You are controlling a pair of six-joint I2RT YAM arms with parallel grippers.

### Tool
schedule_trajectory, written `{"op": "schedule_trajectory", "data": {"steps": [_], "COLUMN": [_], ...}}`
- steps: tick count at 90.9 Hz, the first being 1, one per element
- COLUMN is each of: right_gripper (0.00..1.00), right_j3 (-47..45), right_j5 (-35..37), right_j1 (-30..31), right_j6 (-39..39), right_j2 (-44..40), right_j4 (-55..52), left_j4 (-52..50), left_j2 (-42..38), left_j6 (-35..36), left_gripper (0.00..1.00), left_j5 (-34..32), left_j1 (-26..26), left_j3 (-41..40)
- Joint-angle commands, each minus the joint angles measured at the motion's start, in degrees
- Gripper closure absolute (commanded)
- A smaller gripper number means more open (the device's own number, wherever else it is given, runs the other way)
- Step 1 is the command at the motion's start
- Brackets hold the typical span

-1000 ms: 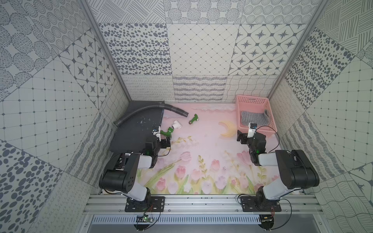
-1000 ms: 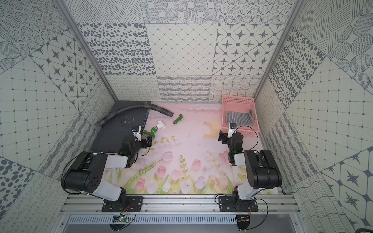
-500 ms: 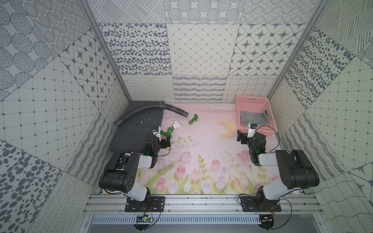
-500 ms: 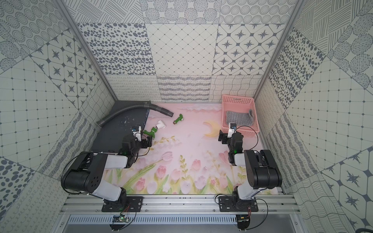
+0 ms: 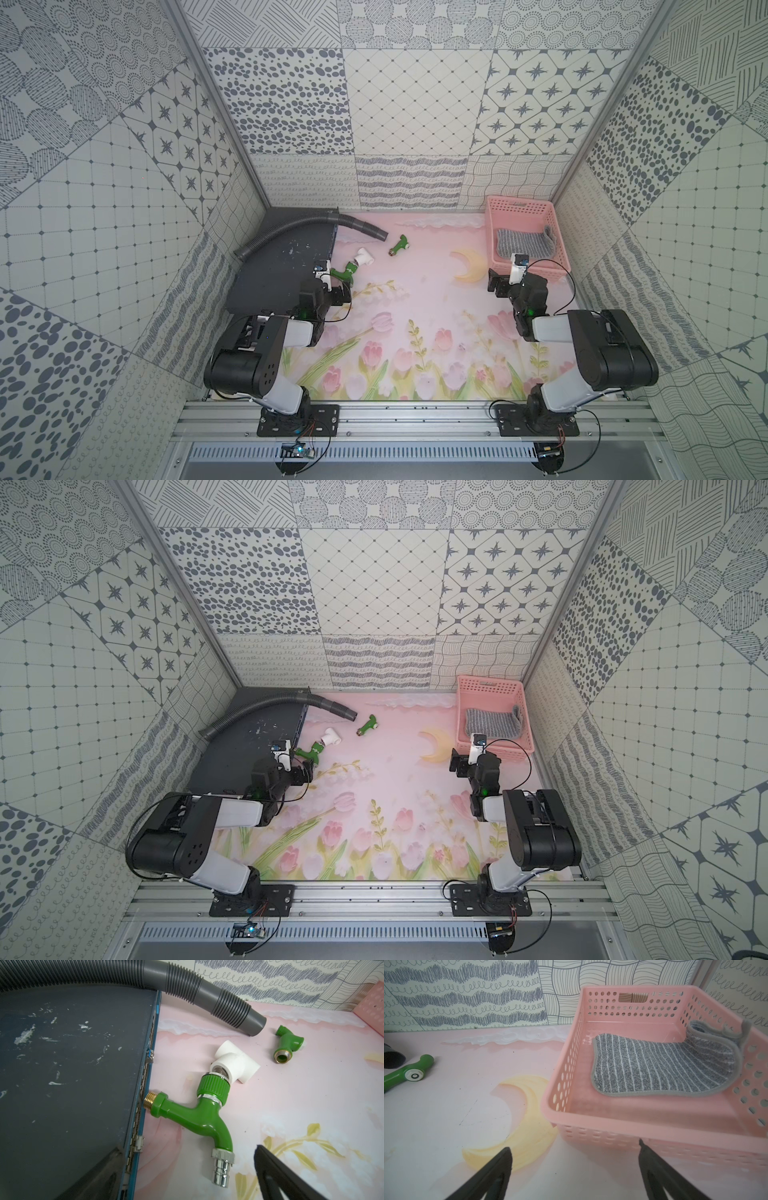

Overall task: Fold the square dishcloth
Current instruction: Pick up the cleaning item from the bin.

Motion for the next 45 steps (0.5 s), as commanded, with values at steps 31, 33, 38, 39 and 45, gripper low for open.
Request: {"op": "schedule_trajectory", "data": {"steps": [31,33,38,39,45], "right_gripper": [0.03,0.03,0.03,0.03,0.03], "right_j3": [12.6,13.9,17.7,18.4,23.2], "right_j5": [13.6,14.3,16.2,16.5,18.4], "right_j1": [0.8,0.9,0.8,0.8,0.8], "right_j6": [9.5,10.1,11.7,11.9,12.8], "right_j2": [-19.8,-20.4,-21.3,-21.4,-21.0], "right_j4": [-32.0,-34.6,-41.1,-42.2,-48.6], "left_j4": [-9.1,-9.9,-11.7,-12.1,-15.2], "left_j2": [-13.6,-14.6,-16.9,-17.4,-19.8], "left_j6": [-0.6,-0.8,-1.3,-1.5,-2.5], "left_gripper": [0.01,0.01,0.01,0.01,0.01], "left_j5": [-2.8,-2.9,-2.7,-2.6,-2.1], "left_j1": [0.1,0.1,0.1,0.1,0.1], "left_j3": [-0.5,-0.3,-0.1,-0.1,0.7]}}
